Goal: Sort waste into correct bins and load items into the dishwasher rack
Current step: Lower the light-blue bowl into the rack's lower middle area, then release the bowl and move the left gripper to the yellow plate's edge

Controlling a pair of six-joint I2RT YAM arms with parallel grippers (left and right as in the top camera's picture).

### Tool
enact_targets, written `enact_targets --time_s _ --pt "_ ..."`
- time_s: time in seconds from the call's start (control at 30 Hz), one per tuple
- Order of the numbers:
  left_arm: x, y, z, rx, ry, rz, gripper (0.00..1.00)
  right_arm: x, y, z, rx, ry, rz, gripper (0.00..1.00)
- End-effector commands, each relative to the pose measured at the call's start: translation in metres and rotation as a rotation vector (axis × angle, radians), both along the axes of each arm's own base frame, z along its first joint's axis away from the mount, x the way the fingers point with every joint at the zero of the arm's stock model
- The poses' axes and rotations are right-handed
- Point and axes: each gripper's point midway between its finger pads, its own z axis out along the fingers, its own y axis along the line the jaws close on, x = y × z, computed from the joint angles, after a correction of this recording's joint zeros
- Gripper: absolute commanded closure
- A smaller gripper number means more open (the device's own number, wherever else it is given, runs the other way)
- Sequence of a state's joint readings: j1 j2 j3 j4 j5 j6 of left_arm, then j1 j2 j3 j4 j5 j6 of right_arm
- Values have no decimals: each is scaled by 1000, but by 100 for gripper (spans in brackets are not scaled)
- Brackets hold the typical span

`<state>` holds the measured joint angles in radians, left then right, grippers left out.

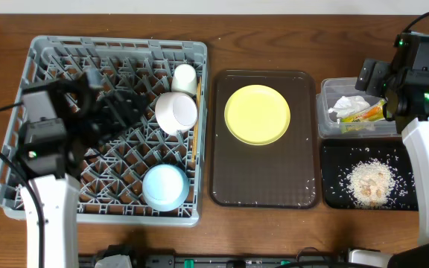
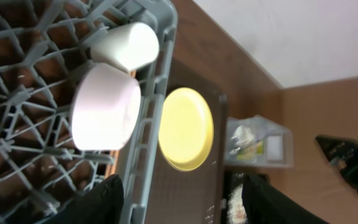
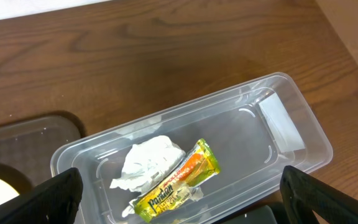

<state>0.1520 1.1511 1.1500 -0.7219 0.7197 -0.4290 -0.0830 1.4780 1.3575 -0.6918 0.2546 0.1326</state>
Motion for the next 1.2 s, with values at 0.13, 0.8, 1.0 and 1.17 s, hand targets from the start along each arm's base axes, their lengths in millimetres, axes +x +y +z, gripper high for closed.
enact_targets --time_s 0.13,0.8,1.0,1.17 --pt "19 -56 29 349 -38 -34 38 -1 -3 9 2 -23 -13 1" --pt "31 -88 -131 805 467 -202 66 -1 -3 9 2 -23 -13 1" --pt "38 -98 -146 777 473 -223 66 -1 -3 9 2 -23 -13 1" --pt "46 -103 -156 760 438 -215 62 -1 -3 9 2 -23 -13 1"
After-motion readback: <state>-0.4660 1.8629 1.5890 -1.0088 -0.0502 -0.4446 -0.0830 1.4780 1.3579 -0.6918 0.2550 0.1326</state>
